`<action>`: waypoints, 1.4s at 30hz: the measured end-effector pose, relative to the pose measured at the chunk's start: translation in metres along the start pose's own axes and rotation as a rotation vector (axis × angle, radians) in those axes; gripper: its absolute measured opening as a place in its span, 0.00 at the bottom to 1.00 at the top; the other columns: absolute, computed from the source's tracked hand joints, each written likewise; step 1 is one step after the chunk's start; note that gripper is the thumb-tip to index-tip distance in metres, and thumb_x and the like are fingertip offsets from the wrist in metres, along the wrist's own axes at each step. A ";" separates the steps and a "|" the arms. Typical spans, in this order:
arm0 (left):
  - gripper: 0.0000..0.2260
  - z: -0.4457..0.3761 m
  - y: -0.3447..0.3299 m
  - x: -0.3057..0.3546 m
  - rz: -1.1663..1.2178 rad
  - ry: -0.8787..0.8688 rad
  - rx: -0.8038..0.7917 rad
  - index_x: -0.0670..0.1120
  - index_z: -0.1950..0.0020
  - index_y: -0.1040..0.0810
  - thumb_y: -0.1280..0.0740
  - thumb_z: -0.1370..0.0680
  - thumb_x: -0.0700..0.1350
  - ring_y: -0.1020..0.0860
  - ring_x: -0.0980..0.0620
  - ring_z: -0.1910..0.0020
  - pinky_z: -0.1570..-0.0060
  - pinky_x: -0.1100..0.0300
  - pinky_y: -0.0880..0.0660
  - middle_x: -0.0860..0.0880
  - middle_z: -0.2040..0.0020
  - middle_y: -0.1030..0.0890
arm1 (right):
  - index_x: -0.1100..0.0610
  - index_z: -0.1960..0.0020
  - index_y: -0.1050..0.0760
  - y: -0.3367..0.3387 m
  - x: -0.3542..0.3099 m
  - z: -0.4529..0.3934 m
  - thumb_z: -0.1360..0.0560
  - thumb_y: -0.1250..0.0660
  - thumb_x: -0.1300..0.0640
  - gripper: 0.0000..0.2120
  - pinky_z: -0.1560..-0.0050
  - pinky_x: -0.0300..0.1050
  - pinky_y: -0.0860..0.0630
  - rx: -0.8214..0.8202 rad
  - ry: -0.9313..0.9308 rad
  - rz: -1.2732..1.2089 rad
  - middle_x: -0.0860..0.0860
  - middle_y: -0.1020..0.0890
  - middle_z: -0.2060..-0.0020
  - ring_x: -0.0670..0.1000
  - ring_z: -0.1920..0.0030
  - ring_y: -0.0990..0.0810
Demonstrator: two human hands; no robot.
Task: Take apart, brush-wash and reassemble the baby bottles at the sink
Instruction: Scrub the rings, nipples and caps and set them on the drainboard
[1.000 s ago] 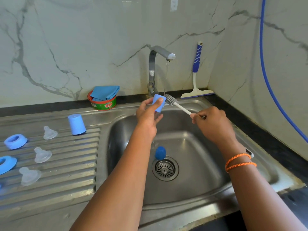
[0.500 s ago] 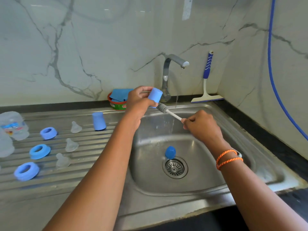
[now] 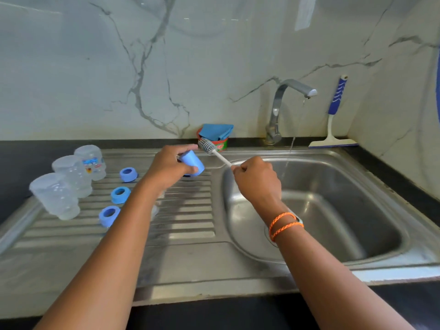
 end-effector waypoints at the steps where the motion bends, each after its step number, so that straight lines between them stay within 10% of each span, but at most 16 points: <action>1: 0.27 0.004 0.003 -0.005 -0.052 0.001 -0.023 0.56 0.36 0.16 0.20 0.33 0.38 0.18 0.54 0.50 0.45 0.58 0.22 0.51 0.42 0.15 | 0.57 0.50 0.19 -0.003 -0.006 0.002 0.18 0.35 0.43 0.18 0.53 0.50 0.26 0.001 -0.002 0.001 0.57 0.19 0.49 0.63 0.55 0.24; 10: 0.24 0.019 0.010 -0.010 -0.419 0.032 -0.129 0.60 0.44 0.18 0.19 0.33 0.39 0.19 0.49 0.49 0.49 0.52 0.21 0.52 0.44 0.18 | 0.56 0.52 0.18 -0.017 -0.026 0.010 0.17 0.36 0.44 0.16 0.55 0.51 0.22 -0.010 0.047 0.001 0.55 0.18 0.53 0.61 0.57 0.20; 16: 0.35 0.017 0.010 0.004 -0.536 -0.031 -0.137 0.60 0.31 0.22 0.16 0.36 0.49 0.25 0.49 0.38 0.41 0.50 0.24 0.53 0.37 0.25 | 0.55 0.58 0.24 -0.009 -0.014 0.007 0.18 0.34 0.44 0.17 0.58 0.47 0.29 0.002 0.018 0.007 0.54 0.21 0.57 0.61 0.61 0.26; 25: 0.13 -0.021 -0.046 0.051 -0.478 -0.289 0.043 0.56 0.41 0.16 0.25 0.25 0.54 0.24 0.46 0.40 0.40 0.50 0.25 0.50 0.45 0.21 | 0.55 0.54 0.17 0.041 0.044 -0.015 0.23 0.32 0.43 0.15 0.53 0.52 0.21 0.018 -0.109 0.019 0.56 0.17 0.55 0.62 0.55 0.18; 36: 0.08 -0.038 -0.234 0.055 -0.208 -0.119 -0.375 0.53 0.43 0.14 0.27 0.22 0.49 0.19 0.55 0.44 0.40 0.55 0.23 0.54 0.45 0.15 | 0.53 0.50 0.15 0.107 0.151 -0.031 0.22 0.31 0.49 0.09 0.56 0.48 0.24 0.029 -0.263 0.172 0.55 0.17 0.56 0.59 0.56 0.19; 42: 0.12 -0.043 -0.303 0.033 -0.442 0.002 -0.675 0.49 0.40 0.14 0.25 0.23 0.43 0.20 0.52 0.40 0.40 0.62 0.27 0.53 0.44 0.18 | 0.52 0.51 0.15 0.111 0.170 -0.043 0.31 0.31 0.48 0.13 0.46 0.54 0.17 -0.058 -0.268 0.211 0.55 0.14 0.56 0.60 0.53 0.15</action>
Point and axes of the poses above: each hand's wrist, its own z-axis away from the middle knuckle, its own y-axis out of the back of the hand, x = y × z, the point moved 3 cm from there along -z, towards the middle knuckle
